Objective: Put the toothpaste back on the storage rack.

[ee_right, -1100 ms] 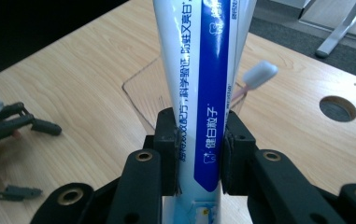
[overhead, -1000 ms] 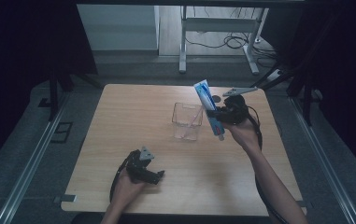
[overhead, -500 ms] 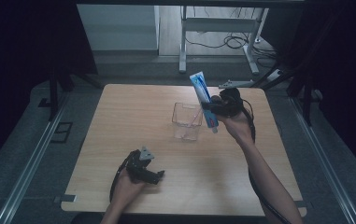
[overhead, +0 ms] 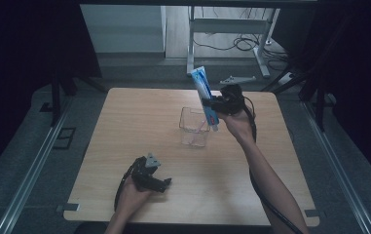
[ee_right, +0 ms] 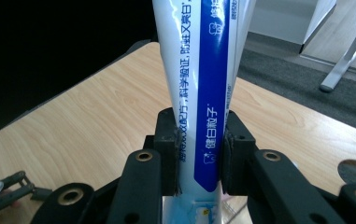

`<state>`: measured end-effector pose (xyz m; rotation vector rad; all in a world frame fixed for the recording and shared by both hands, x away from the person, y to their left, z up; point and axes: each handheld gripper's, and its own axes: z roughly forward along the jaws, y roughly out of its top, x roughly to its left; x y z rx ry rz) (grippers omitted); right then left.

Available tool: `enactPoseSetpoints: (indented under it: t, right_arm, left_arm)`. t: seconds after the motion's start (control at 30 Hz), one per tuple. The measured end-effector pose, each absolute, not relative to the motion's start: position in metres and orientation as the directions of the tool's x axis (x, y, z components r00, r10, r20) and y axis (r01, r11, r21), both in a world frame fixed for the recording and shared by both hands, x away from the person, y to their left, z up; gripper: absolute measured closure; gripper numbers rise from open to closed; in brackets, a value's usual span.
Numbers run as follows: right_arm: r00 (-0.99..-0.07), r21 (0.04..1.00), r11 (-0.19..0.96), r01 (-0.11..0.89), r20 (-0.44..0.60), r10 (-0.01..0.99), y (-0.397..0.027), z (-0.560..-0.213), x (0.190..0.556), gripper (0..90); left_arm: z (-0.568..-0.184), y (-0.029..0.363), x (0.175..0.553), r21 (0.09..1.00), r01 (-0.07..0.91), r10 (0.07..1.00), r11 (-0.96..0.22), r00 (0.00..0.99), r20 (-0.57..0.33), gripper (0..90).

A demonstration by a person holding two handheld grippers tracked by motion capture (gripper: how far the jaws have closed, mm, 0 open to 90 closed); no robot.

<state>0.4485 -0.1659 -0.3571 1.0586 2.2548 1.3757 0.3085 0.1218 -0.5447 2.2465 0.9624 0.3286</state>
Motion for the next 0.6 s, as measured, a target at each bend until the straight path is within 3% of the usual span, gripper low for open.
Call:
enactPoseSetpoints:
  t: [0.6]
  right_arm:
    - [-0.675,0.877,0.240,0.416,0.121,0.728,-0.147,-0.371,0.466,72.0]
  left_arm:
    - [-0.545,0.122,0.309,0.664,0.547,0.715,-0.511,0.699,-0.026,1.5]
